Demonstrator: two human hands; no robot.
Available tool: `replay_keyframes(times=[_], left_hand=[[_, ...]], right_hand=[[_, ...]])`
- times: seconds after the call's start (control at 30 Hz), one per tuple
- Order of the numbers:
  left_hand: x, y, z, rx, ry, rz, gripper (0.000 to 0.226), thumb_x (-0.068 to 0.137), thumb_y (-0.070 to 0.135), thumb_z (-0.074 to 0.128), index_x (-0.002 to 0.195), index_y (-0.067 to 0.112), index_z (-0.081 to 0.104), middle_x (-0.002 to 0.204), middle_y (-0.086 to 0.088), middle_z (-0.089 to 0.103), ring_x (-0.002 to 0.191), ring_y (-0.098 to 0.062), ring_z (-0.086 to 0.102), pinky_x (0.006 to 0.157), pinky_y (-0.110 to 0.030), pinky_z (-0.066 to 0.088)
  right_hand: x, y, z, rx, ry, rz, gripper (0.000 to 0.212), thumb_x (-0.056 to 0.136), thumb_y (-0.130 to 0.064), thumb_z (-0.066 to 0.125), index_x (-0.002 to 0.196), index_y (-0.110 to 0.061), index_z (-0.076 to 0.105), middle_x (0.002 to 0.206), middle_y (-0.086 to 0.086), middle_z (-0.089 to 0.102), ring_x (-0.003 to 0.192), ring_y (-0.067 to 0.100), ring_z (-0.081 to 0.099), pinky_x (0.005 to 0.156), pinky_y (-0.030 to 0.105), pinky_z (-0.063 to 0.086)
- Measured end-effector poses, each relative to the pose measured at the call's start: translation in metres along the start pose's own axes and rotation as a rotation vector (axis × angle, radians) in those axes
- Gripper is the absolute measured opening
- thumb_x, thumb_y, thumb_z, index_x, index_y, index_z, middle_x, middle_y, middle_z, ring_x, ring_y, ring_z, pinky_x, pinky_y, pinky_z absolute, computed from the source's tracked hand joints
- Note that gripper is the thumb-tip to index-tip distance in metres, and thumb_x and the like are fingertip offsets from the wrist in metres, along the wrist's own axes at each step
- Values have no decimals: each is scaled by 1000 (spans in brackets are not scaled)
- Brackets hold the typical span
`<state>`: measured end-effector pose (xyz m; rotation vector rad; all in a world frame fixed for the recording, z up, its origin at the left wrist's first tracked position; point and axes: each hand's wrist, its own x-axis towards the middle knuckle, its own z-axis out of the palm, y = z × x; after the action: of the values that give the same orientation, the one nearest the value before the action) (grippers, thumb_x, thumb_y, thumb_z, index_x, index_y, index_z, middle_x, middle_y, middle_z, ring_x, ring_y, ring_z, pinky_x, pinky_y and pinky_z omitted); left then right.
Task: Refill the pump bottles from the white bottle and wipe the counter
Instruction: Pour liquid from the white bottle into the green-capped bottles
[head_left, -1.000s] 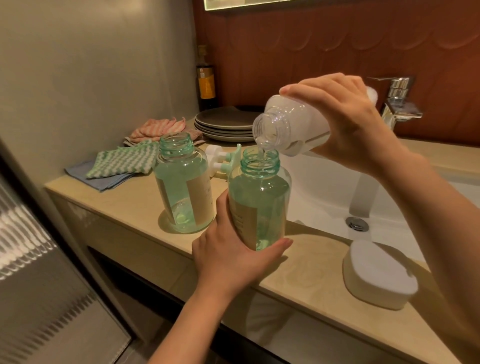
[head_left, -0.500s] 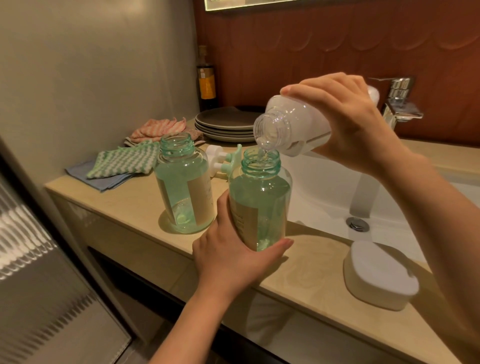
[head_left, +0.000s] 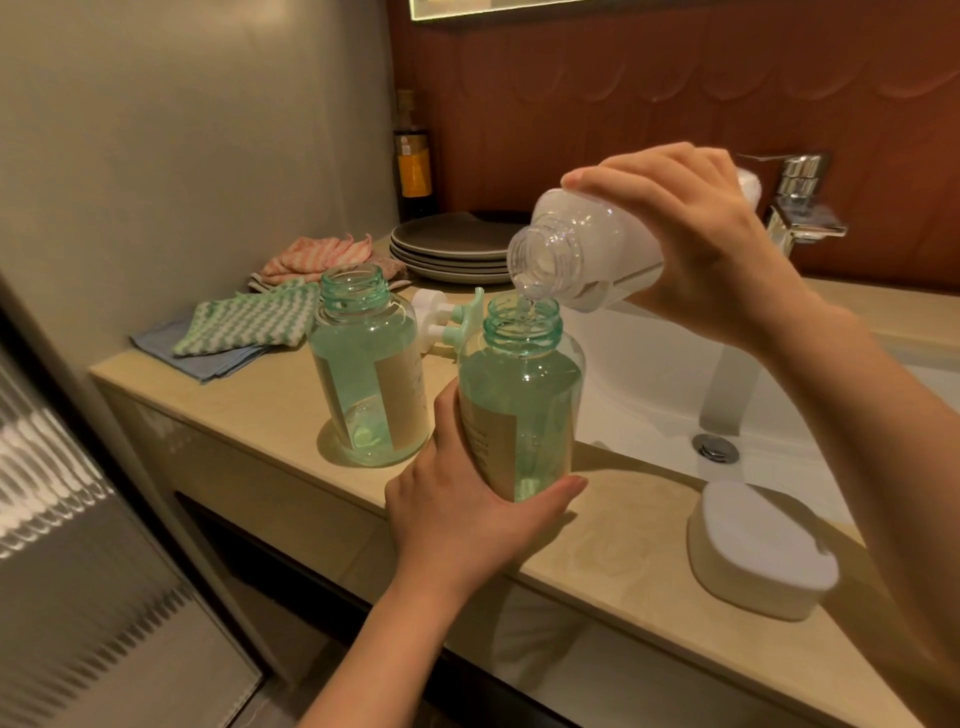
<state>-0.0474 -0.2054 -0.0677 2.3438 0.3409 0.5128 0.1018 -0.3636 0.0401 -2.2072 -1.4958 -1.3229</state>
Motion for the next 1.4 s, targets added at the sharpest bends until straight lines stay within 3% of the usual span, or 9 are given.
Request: replay_keyframes(times=[0.73, 1.4], left_hand=[[0, 0, 0, -8, 5, 9, 115, 55, 70, 69, 143, 32, 7, 136, 8, 46, 126, -19, 44, 100, -33, 32], [0, -1, 2, 0, 14, 5, 113, 53, 73, 68, 141, 34, 8, 135, 9, 47, 125, -19, 45, 100, -33, 32]], right_hand=[[0, 0, 0, 7, 14, -8, 62, 81, -35, 62, 135, -21, 34, 125, 15, 56, 111, 30, 46, 90, 33, 26], [0, 0, -1, -5, 24, -10, 63, 81, -32, 67, 134, -21, 36, 125, 14, 56, 110, 30, 47, 89, 38, 31]])
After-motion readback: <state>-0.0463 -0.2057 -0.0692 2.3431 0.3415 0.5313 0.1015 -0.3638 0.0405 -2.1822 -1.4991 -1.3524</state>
